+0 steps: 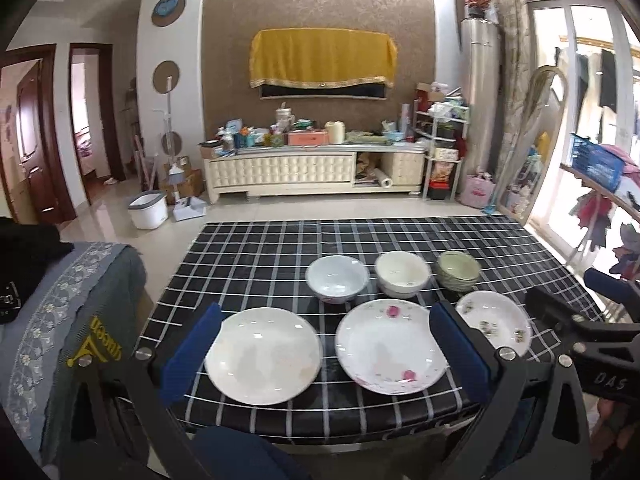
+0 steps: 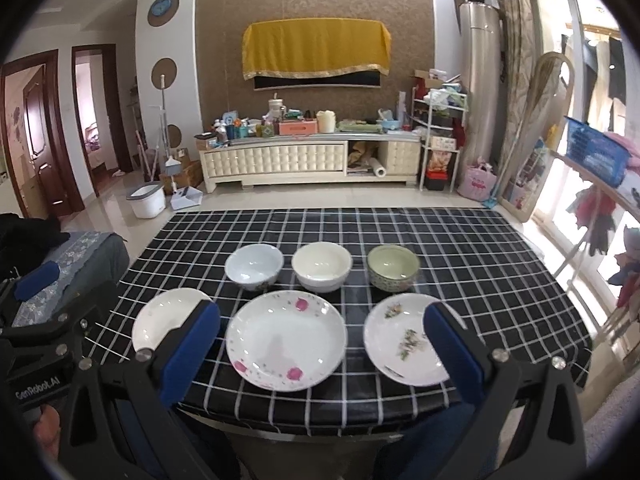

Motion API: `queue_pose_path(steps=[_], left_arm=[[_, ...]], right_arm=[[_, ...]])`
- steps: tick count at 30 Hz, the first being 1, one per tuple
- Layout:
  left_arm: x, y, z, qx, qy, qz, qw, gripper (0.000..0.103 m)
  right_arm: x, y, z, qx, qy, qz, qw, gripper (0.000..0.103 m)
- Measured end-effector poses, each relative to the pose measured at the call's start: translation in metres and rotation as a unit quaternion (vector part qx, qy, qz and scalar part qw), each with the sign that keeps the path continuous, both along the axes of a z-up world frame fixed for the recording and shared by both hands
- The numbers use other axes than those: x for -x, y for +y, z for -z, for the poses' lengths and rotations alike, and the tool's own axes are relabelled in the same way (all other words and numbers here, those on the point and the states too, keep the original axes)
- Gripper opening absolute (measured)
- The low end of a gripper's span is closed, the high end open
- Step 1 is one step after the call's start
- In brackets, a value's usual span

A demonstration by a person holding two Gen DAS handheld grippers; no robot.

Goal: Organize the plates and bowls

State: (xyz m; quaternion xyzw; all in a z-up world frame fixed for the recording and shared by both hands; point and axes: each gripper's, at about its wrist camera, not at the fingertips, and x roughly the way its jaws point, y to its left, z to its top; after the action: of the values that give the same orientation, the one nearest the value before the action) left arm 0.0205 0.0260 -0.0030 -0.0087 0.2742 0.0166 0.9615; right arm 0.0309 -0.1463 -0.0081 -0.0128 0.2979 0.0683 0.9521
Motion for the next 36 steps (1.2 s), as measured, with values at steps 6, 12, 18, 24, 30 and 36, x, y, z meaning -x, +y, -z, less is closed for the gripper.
queue_pose_path(steps=[6,12,18,24,30,36], left_arm=[[-0.02,0.034,0.006,0.001,0.019,-0.039,0.9991,0.103],[-0.041,0.068,0.017,0.02,0.051,-0.06,0.9966,0.103],[-0.064,0.103,0.049,0.049,0.106,-0.083,0.9896,0.103],[-0.088,0.13,0.082,0.071,0.147,-0.102,0.9814,0.103],[-0.111,0.156,0.118,0.091,0.194,-0.121,0.9691,0.103],[-0.127,0.178,0.155,0.121,0.242,-0.139,0.9526,0.103]], right_arm=[[-0.03,0.024,0.004,-0.002,0.011,-0.039,0.999,0.103],[-0.059,0.055,0.013,-0.008,0.025,-0.076,0.997,0.103],[-0.091,0.094,0.033,0.011,0.062,-0.124,0.99,0.103],[-0.123,0.13,0.065,0.045,0.1,-0.166,0.98,0.102],[-0.148,0.155,0.103,0.055,0.15,-0.188,0.969,0.088],[-0.167,0.172,0.137,0.068,0.193,-0.2,0.958,0.088]])
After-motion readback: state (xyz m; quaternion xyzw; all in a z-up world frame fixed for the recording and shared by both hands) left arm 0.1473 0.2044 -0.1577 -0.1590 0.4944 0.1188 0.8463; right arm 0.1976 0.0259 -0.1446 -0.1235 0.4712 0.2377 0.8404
